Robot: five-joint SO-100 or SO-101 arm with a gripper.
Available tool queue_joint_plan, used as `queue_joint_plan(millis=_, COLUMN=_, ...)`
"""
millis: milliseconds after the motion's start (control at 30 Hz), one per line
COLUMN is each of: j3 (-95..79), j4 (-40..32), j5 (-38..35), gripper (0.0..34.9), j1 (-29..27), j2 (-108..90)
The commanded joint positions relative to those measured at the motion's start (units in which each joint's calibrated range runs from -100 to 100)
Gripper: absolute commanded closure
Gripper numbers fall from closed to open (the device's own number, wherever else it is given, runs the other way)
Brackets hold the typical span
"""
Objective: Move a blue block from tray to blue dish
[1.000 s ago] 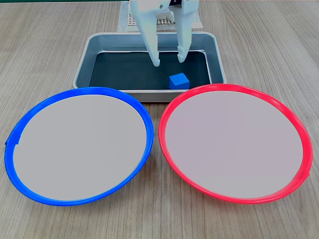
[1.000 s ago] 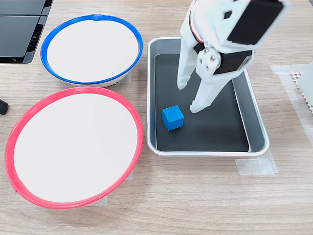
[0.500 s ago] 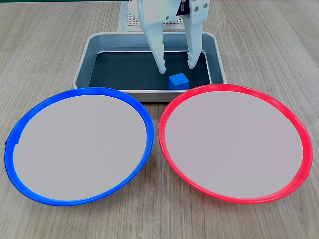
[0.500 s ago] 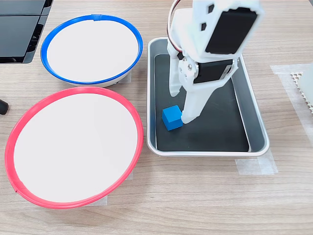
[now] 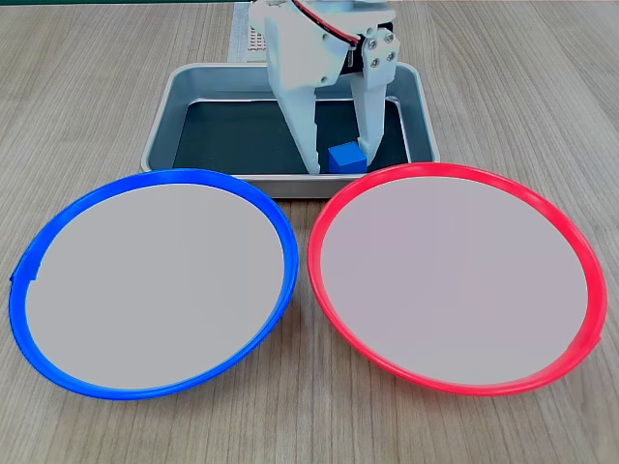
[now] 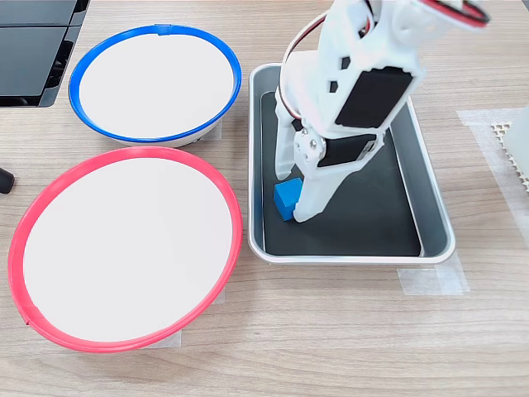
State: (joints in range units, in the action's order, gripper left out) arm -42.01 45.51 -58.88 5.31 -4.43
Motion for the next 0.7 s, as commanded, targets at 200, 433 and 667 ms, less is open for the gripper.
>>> queue_joint_plan(millis=200, j3=0.2, j4=-0.2, j5=0.8, gripper=32.7, j1=2.4, j2=-1.2)
queue_joint_plan(millis=433, j3=11.7, j4=28.2, j5=4.2, gripper=34.9, j1=6.2, j2=-11.6)
queue_joint_plan(millis=667, j3=22.9, j4=29.0, j5=28.2, gripper=34.9, j1=7.0, j2=-16.3)
